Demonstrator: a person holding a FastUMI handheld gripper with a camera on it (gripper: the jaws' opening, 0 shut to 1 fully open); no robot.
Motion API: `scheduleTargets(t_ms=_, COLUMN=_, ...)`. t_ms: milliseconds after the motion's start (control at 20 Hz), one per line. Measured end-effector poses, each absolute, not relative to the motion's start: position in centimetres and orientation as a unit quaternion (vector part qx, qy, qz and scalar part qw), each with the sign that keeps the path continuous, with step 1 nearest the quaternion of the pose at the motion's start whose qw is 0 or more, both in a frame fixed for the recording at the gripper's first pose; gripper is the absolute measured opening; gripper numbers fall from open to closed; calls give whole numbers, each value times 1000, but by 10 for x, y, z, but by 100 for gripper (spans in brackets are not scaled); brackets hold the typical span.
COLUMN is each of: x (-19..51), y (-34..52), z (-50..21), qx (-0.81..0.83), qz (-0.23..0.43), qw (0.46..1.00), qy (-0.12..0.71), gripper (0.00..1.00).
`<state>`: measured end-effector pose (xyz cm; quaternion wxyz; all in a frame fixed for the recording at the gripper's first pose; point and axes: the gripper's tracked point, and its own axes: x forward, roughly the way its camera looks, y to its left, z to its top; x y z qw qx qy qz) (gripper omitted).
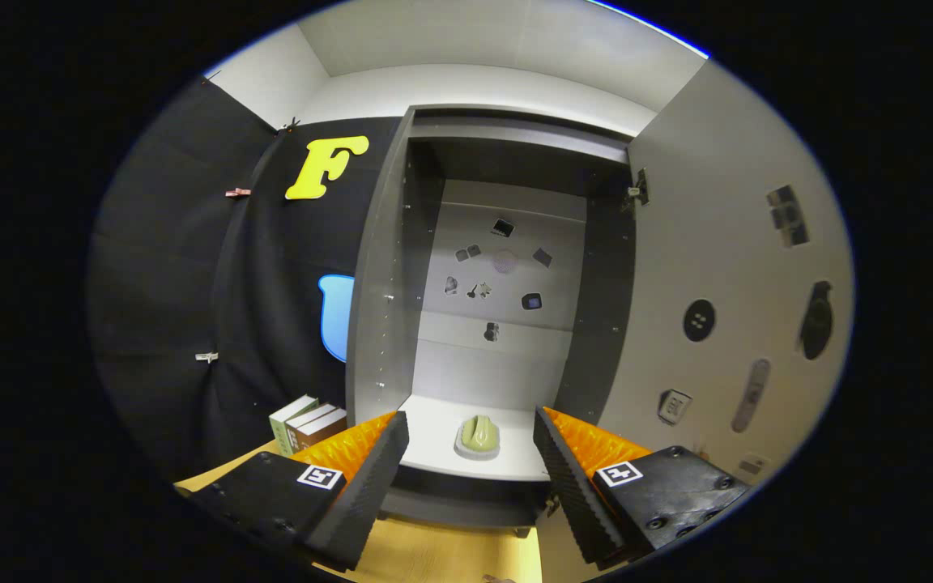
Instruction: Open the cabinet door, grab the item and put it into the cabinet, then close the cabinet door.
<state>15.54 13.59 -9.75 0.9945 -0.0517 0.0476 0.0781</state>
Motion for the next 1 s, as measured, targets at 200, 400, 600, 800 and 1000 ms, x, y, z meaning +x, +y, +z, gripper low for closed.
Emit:
scheduleTargets(t_ms=200, x=104, y=116, z=-93, qx=-23, qz=67, qw=996, qy=57, gripper=98)
scheduleTargets(t_ms=400, x=66, y=80, z=-74, qx=15, qz=49, qw=998, qy=46, gripper=98)
scheduleTargets(t_ms=600, x=21, y=36, z=-77, qx=25, qz=25, qw=997, qy=66, gripper=98)
scheduleTargets(t_ms=800, x=-25, y=-6, z=-79, qx=32, qz=26, qw=996, qy=83, gripper=98)
scheduleTargets(t_ms=1000, x=-42, y=-75, z=-74, qx=5, qz=-10, qw=997, qy=73, gripper=98)
